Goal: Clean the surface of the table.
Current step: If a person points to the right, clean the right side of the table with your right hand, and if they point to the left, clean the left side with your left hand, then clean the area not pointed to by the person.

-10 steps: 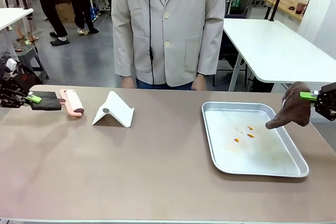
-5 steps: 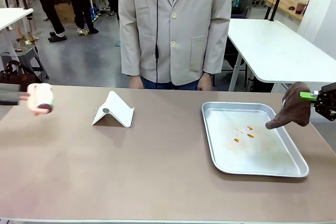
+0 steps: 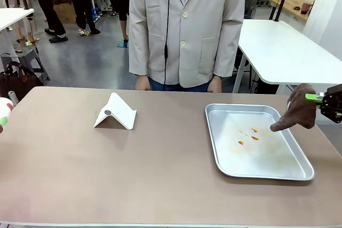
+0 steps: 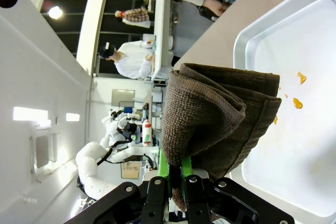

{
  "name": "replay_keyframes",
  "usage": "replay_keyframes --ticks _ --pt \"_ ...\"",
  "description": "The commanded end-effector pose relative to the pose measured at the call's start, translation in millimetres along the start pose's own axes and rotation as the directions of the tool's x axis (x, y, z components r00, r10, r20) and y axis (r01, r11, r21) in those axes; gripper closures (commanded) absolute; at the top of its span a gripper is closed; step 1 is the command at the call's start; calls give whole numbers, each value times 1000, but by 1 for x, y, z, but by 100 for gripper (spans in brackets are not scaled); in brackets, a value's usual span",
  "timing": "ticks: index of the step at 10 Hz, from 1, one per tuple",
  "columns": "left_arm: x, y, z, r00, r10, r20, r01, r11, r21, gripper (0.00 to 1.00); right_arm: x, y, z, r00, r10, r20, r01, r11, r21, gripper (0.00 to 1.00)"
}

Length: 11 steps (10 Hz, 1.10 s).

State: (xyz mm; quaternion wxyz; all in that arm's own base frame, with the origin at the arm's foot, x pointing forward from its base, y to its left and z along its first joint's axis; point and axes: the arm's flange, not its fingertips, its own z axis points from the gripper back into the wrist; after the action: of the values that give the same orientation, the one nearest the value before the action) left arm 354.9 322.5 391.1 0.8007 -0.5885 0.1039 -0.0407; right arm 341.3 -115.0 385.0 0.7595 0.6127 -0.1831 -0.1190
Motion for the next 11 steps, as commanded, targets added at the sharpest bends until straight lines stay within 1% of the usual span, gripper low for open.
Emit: replay_keyframes --ticks 1,2,11 --pt "-13 -4 35 998 -58 -24 56 997 -58 97 -1 3 1 1000 1 -6 -1 1000 14 100" --pt "0 0 0 1000 0 0 0 1000 0 97 -1 3 1 1000 1 -6 -1 1000 14 100" --pt "0 0 0 1000 0 0 0 1000 0 97 -1 3 1 1000 1 -6 -1 1000 14 100"
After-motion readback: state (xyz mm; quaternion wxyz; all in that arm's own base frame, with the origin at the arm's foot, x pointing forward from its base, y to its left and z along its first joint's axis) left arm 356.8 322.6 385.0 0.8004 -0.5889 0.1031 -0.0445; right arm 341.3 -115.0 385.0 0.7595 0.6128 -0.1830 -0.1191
